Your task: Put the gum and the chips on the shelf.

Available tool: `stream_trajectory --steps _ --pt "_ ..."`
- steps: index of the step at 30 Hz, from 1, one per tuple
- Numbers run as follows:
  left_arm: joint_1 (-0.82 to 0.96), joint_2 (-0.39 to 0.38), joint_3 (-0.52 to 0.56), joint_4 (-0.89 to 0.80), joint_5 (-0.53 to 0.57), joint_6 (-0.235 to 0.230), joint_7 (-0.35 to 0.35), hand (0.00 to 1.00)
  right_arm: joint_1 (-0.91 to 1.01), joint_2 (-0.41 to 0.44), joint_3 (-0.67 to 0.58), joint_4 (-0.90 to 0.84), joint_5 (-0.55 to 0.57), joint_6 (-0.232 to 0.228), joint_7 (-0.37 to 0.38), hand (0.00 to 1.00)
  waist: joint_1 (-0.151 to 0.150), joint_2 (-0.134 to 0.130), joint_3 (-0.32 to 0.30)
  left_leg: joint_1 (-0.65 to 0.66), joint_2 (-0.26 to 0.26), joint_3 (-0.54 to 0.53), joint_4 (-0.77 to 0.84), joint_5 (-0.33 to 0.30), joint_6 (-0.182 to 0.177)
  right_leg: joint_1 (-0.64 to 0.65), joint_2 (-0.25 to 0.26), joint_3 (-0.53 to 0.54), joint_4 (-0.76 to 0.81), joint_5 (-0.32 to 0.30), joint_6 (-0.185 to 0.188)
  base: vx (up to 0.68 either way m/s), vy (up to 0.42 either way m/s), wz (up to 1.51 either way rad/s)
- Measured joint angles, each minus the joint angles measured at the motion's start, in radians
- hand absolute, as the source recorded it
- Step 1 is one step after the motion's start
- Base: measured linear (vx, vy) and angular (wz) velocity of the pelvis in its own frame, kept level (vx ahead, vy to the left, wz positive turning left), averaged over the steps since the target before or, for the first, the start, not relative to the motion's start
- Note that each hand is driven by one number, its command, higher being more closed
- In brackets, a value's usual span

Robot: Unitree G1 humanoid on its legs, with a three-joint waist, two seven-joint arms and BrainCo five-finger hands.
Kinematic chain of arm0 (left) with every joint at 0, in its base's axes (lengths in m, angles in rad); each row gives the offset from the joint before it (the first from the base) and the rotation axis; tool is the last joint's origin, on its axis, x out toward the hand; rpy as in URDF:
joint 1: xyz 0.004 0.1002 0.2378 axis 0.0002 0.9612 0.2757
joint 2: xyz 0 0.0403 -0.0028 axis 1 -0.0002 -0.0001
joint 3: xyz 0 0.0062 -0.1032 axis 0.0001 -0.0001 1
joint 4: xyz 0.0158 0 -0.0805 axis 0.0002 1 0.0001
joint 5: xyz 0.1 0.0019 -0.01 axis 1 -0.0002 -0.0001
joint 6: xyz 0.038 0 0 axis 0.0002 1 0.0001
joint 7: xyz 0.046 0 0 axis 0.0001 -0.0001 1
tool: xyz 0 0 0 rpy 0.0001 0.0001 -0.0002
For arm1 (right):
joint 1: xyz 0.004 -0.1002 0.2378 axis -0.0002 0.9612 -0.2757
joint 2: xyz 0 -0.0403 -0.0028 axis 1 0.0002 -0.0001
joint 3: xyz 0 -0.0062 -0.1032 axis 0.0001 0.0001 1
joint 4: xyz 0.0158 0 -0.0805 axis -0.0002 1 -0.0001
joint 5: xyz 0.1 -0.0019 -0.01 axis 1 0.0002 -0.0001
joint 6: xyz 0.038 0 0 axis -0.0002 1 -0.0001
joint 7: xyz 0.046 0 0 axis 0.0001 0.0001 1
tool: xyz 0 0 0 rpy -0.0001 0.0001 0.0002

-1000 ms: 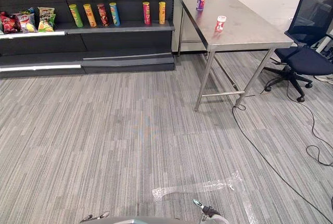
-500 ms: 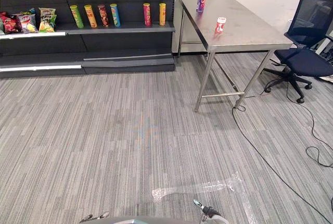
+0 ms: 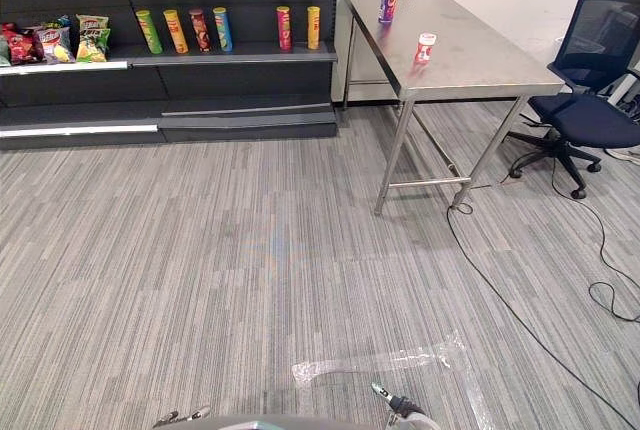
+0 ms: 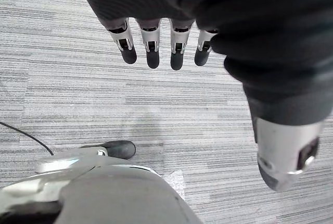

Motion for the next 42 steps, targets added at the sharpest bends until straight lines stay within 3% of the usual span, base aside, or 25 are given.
stream_trajectory --steps 4,7,13,17,19,22,25,29,31,32,33,35,36,37,39,41,42 --pt "0.0 -0.001 0.004 0.0 0.0 0.0 0.0 0.0 0.002 0.0 0.003 -0.002 0.001 0.0 0.0 0.0 0.0 0.0 0.0 -0.002 -0.003 -0.013 0.0 0.004 0.004 0.001 -0.004 -0.013 0.011 -0.007 0.003 0.0 -0.003 0.12" --pt "-0.001 -0.001 0.015 -0.004 -0.001 0.001 0.001 0.0 0.0 -0.004 0.083 -0.009 0.009 -0.002 0.0 0.0 0.003 -0.005 0.014 -0.002 -0.008 -0.021 0.002 0.007 0.006 -0.039 -0.02 -0.028 0.129 -0.074 0.005 -0.04 -0.012 0.16" --pt "0.003 0.0 0.053 -0.013 -0.001 0.004 0.0 0.0 -0.002 0.004 0.157 -0.023 0.019 -0.01 0.001 0.0 0.01 -0.023 0.031 -0.015 -0.015 -0.024 0.035 -0.005 -0.006 -0.089 -0.038 -0.031 0.252 -0.14 -0.001 -0.01 -0.013 0.05" --pt "0.002 -0.013 0.096 -0.035 -0.035 0.005 0.0 0.0 0.007 0.008 0.196 -0.055 0.023 -0.013 0.0 0.0 0.014 -0.021 0.06 -0.134 0.009 -0.013 0.344 -0.133 -0.029 -0.086 -0.043 -0.058 0.325 -0.198 -0.016 -0.04 -0.059 0.21" --pt "0.001 -0.022 0.121 -0.051 -0.074 0.009 0.001 0.0 0.017 0.01 0.197 -0.06 0.041 -0.013 0.0 0.0 0.033 -0.029 0.072 -0.222 0.031 0.016 0.554 -0.144 -0.037 -0.081 -0.045 -0.069 0.346 -0.212 -0.025 -0.02 -0.052 0.17" --pt "0.012 -0.041 0.152 -0.049 -0.111 0.011 0.004 0.0 0.016 -0.003 0.238 -0.078 0.042 -0.014 -0.002 0.0 0.042 -0.012 0.083 -0.34 0.12 0.086 0.802 -0.179 -0.022 -0.04 -0.036 -0.07 0.369 -0.252 -0.036 0.03 0.014 0.04" --pt "0.02 -0.042 0.152 -0.049 -0.12 0.012 0.004 0.0 0.015 -0.003 0.237 -0.077 0.05 -0.011 -0.002 0.0 0.051 -0.011 0.085 -0.391 0.158 0.081 0.718 -0.178 -0.021 -0.038 -0.051 -0.041 0.379 -0.268 -0.019 0.09 0.138 -0.21" --pt "0.024 -0.053 0.185 -0.049 -0.121 0.014 0.007 0.0 0.017 -0.018 0.328 -0.082 0.078 -0.014 -0.007 0.0 0.058 -0.007 0.089 -0.414 0.195 0.058 0.45 -0.094 -0.041 -0.03 -0.099 0.042 0.387 -0.308 0.038 0.23 0.342 -0.51" --pt "0.024 -0.064 0.236 -0.05 -0.121 0.014 0.007 0.0 0.019 -0.018 0.332 -0.083 0.084 -0.015 -0.011 0.0 0.059 -0.008 0.09 -0.426 0.205 0.083 0.466 -0.025 -0.067 -0.016 -0.123 0.078 0.376 -0.325 0.064 0.33 0.464 -0.46" --pt "0.03 -0.072 0.283 -0.053 -0.121 0.013 0.007 0.0 0.018 -0.013 0.326 -0.083 0.085 -0.015 -0.017 0.0 0.065 0.007 0.087 -0.442 0.196 0.123 0.525 -0.054 -0.041 -0.002 -0.143 0.125 0.342 -0.334 0.067 0.4 0.417 -0.5" --pt "0.026 -0.078 0.298 -0.049 -0.121 0.009 0.01 0.0 0.012 -0.015 0.289 -0.083 0.084 -0.014 -0.02 0.0 0.071 0.0 0.086 -0.461 0.197 0.146 0.58 -0.118 -0.031 -0.002 -0.126 0.171 0.365 -0.336 0.064 0.51 0.435 -0.46" --pt "0.023 -0.073 0.312 -0.043 -0.123 0.009 0.01 0.0 0.014 0.003 0.227 -0.084 0.084 -0.015 -0.022 0.0 0.076 0.0 0.086 -0.462 0.193 0.169 0.615 -0.164 -0.014 0.005 -0.108 0.226 0.396 -0.331 0.056 0.44 0.267 -0.42" --pt "0.028 -0.066 0.326 -0.023 -0.134 0.01 0.01 0.0 0.006 0.019 0.151 -0.068 0.084 -0.015 -0.021 0.0 0.091 -0.008 0.08 -0.438 0.19 0.208 0.633 -0.198 -0.006 0.036 -0.086 0.265 0.38 -0.272 0.023 0.32 0.173 -0.61" --pt "0.032 -0.066 0.325 -0.015 -0.138 0.01 0.01 0.0 0.002 0.018 0.134 -0.061 0.083 -0.015 -0.02 0.0 0.09 -0.003 0.078 -0.428 0.193 0.224 0.639 -0.205 0.003 0.043 -0.089 0.268 0.358 -0.249 0.014 0.35 0.243 -0.77" --pt "0.058 -0.048 0.278 0.001 -0.139 0.013 0.008 0.0 0.007 0.012 0.116 -0.037 0.077 -0.018 -0.013 0.0 0.085 -0.001 0.047 -0.405 0.17 0.242 0.63 -0.21 0.014 0.043 -0.121 0.338 0.299 -0.154 0.027 0.27 0.254 -0.61" --pt "0.068 -0.019 0.202 0.013 -0.132 0.012 0.005 0.0 0.022 0.006 0.111 -0.021 0.077 -0.017 -0.001 0.0 0.087 -0.026 0.011 -0.384 0.111 0.248 0.571 -0.209 0.015 0.011 -0.166 0.367 0.306 -0.134 0.043 0.23 0.192 -0.49" --pt "0.059 -0.005 0.161 0.024 -0.106 0.012 0.003 0.0 0.029 0.001 0.104 -0.01 0.077 -0.017 0.001 0.0 0.085 -0.025 0.006 -0.376 0.081 0.248 0.55 -0.21 0.017 -0.015 -0.186 0.376 0.345 -0.13 0.05 0.25 0.194 -0.29"
